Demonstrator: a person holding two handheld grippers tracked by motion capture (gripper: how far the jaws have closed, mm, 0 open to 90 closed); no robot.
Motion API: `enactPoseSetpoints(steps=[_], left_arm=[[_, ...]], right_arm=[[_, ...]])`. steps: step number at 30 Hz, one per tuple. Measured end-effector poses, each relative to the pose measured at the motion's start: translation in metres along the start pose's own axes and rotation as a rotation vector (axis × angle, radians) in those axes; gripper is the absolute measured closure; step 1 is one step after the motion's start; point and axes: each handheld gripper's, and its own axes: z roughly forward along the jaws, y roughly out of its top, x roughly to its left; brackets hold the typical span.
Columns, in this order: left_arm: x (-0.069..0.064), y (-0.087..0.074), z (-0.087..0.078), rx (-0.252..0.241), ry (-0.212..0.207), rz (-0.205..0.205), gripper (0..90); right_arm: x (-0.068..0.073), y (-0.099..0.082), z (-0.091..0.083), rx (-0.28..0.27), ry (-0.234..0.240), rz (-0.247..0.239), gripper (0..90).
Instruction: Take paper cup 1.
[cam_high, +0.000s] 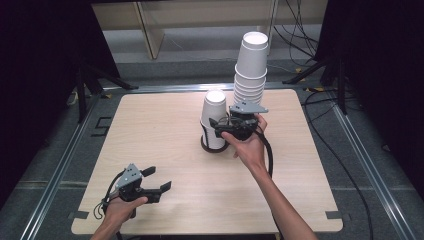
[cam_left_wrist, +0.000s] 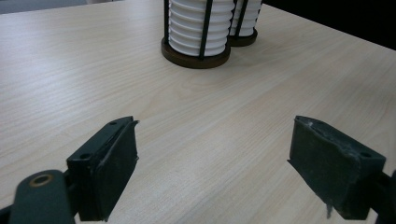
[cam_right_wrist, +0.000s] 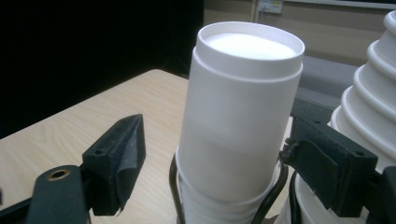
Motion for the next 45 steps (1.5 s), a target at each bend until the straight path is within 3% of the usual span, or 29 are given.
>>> enactPoseSetpoints(steps=[5,12,13,14,16,17,19,29,32,35,40,43,45], left_arm=[[-0.001,0.000,0.001,0.003,-0.006,0.014,14.8],[-0.002,0.000,0.001,-0.002,-0.007,0.020,14.8],[-0.003,0.000,0.000,0.017,0.004,0.021,14.8],[-0.003,0.000,0.001,0.005,-0.008,0.021,14.8],[-0.005,0.000,0.000,0.026,0.001,0.026,14.8],[-0.004,-0.001,0.002,0.006,-0.010,0.026,14.8],[-0.005,0.000,0.000,0.023,-0.001,0.031,14.8],[-0.005,0.000,0.000,0.022,-0.004,0.039,14.8],[-0.006,0.000,0.000,0.019,-0.001,0.036,14.8],[-0.006,0.000,0.000,0.024,-0.005,0.046,14.8],[-0.006,0.000,0.000,0.026,-0.005,0.048,14.8],[-0.006,0.000,0.000,0.027,-0.005,0.048,14.8],[-0.006,0.000,0.000,0.027,-0.007,0.051,14.8]], right_arm=[[0.003,0.006,0.013,0.008,-0.049,0.002,19.0],[0.004,0.005,0.027,0.012,-0.073,0.075,18.7],[0.003,0.005,0.027,0.012,-0.085,0.060,18.7],[0.004,0.005,0.029,0.014,-0.084,0.080,18.9],[0.004,0.006,0.031,0.013,-0.109,0.076,18.7],[0.005,0.006,0.032,0.016,-0.118,0.079,18.7],[0.007,0.008,0.035,0.008,-0.133,0.100,18.6],[0.012,0.013,0.049,0.010,-0.203,0.085,17.2],[0.012,0.011,0.053,0.023,-0.213,0.089,18.0],[0.011,0.009,0.058,0.020,-0.202,0.136,17.2],[0.011,0.009,0.060,0.013,-0.215,0.131,18.4],[0.011,0.010,0.059,0.013,-0.203,0.158,19.5],[0.010,0.011,0.059,0.019,-0.203,0.135,20.1]])
